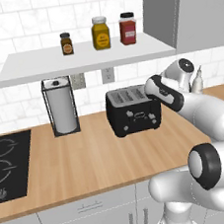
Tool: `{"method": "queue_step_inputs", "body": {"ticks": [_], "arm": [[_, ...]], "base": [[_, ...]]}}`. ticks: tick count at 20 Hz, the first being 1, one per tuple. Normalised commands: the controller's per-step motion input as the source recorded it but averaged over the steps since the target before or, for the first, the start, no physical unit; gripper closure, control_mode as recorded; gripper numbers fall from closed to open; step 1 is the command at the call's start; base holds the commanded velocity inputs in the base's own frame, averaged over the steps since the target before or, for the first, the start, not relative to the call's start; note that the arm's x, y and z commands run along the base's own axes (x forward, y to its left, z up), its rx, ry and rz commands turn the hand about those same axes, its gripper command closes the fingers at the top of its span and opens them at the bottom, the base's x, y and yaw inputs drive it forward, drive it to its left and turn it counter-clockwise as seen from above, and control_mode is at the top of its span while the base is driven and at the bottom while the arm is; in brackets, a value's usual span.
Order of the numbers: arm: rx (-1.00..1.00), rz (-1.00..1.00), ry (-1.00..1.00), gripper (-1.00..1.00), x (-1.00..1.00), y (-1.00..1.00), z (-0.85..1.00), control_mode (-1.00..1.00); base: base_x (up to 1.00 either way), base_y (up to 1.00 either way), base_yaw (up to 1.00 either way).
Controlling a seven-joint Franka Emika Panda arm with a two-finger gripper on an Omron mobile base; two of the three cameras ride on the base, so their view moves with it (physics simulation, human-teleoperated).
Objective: Start the toaster. Once the lever pops up, take the bread to the plate on the dining counter.
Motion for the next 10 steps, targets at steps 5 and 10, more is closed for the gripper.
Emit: {"method": "queue_step_inputs", "body": {"ticks": [5,10], "arm": [[0.0,0.0,0.0,-1.0,0.0,0.0,0.0,-1.0],[0.0,0.0,0.0,-1.0,0.0,0.0,0.0,-1.0]], "base": [[0.0,0.0,0.0],[0.0,0.0,0.0]]}}
